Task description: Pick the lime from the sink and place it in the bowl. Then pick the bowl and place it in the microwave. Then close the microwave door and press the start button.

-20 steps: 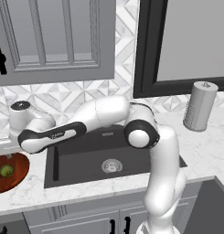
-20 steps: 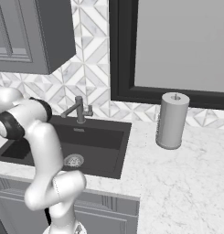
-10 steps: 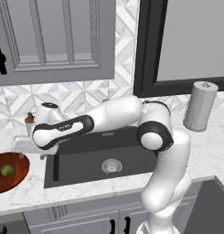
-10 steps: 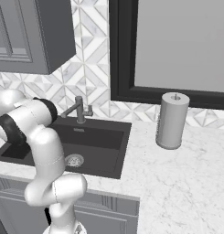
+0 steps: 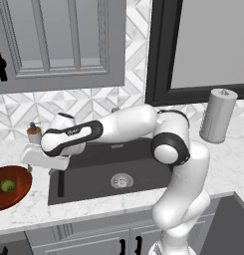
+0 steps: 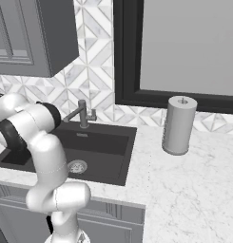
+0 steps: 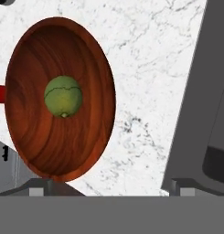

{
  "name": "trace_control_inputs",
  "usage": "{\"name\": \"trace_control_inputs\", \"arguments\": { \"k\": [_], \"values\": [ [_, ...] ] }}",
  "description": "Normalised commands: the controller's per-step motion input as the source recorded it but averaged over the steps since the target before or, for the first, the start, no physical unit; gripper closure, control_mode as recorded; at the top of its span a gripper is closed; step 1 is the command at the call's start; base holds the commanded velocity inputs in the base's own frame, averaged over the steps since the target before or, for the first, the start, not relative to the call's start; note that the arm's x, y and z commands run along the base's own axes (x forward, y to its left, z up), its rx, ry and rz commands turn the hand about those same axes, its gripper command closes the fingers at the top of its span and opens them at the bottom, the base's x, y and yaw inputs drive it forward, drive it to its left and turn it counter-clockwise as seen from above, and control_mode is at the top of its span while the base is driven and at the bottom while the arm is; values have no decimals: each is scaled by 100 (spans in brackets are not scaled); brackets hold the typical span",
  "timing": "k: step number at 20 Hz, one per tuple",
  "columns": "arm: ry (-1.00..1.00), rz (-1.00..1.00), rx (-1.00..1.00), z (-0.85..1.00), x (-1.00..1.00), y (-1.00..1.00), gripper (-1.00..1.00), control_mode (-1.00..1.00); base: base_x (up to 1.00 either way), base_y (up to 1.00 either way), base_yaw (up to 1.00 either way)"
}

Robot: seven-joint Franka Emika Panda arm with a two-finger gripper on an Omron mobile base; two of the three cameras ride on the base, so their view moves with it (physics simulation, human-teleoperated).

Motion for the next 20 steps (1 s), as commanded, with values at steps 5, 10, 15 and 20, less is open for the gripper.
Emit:
{"name": "trace_control_inputs", "arguments": {
  "k": [5, 10, 15, 20],
  "values": [
    [2, 0, -3, -10, 28, 13, -100, -100, 0, 0, 0],
    [5, 0, -1, 0, 14, 28, -100, -100, 0, 0, 0],
    [0, 0, -4, -21, 2, 19, -100, -100, 0, 0, 0],
    [0, 0, -7, -21, 3, 25, -100, -100, 0, 0, 0]
  ]
}}
